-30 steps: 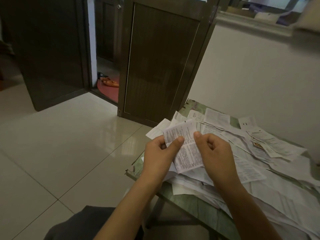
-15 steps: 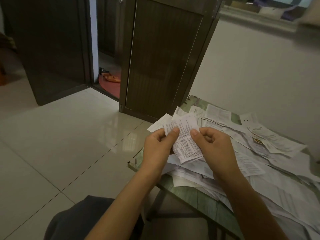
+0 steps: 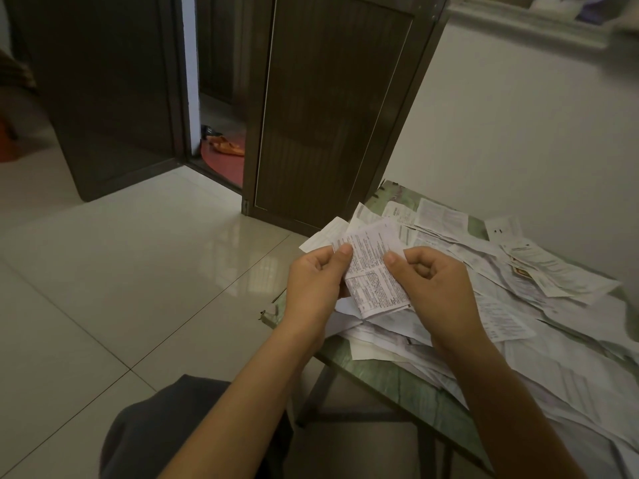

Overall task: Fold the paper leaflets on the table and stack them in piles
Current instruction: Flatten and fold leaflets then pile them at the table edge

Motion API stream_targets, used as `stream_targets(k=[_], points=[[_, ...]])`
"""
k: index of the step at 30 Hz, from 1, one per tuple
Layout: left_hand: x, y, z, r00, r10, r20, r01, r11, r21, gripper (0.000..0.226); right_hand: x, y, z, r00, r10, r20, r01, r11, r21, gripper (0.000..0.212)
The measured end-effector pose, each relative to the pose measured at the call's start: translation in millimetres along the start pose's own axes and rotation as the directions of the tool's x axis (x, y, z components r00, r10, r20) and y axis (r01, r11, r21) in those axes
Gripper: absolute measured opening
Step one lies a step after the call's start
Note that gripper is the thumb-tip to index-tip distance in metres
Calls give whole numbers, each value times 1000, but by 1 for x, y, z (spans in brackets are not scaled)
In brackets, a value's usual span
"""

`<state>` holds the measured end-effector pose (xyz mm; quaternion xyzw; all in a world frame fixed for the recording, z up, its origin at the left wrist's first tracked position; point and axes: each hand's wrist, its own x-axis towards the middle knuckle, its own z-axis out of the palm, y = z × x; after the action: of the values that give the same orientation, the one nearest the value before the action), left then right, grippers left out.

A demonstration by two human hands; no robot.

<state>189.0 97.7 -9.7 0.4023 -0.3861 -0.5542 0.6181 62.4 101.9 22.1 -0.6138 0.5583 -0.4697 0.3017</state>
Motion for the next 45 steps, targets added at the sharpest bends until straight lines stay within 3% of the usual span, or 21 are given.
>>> stream_targets(k=[20, 23, 26, 29, 31, 35, 40, 45], points=[[1, 1, -1, 1000, -4, 28, 2, 999, 49, 14, 1, 2, -1, 996, 85, 7, -85, 995, 51, 9], [-2, 5, -1, 995, 14, 97, -24, 994, 108, 17, 8, -6, -5, 996, -92, -5, 89, 977, -193, 30], [-4, 6, 0, 982, 59, 181, -97, 973, 212, 24, 20, -20, -9, 940, -258, 221, 336, 806, -487, 32], [-7, 7, 1, 970, 57, 236, -124, 951, 283, 25, 26, -26, -9, 900, -213, 381, 393, 775, -494, 8], [-7, 8, 0, 967, 44, 252, -121, 947, 298, 26, 27, -26, -9, 891, -205, 404, 397, 784, -477, 7], [-5, 8, -3, 958, 13, 286, -111, 938, 330, 33, 26, -17, -9, 915, -211, 343, 339, 864, -372, 12], [-5, 10, -5, 947, -19, 320, -97, 935, 341, 19, 28, -12, -19, 984, -164, 71, 175, 964, -201, 15], [0, 11, -4, 974, 88, 208, -157, 926, 344, 20, 24, 0, -15, 990, -63, -128, 60, 998, -27, 11]])
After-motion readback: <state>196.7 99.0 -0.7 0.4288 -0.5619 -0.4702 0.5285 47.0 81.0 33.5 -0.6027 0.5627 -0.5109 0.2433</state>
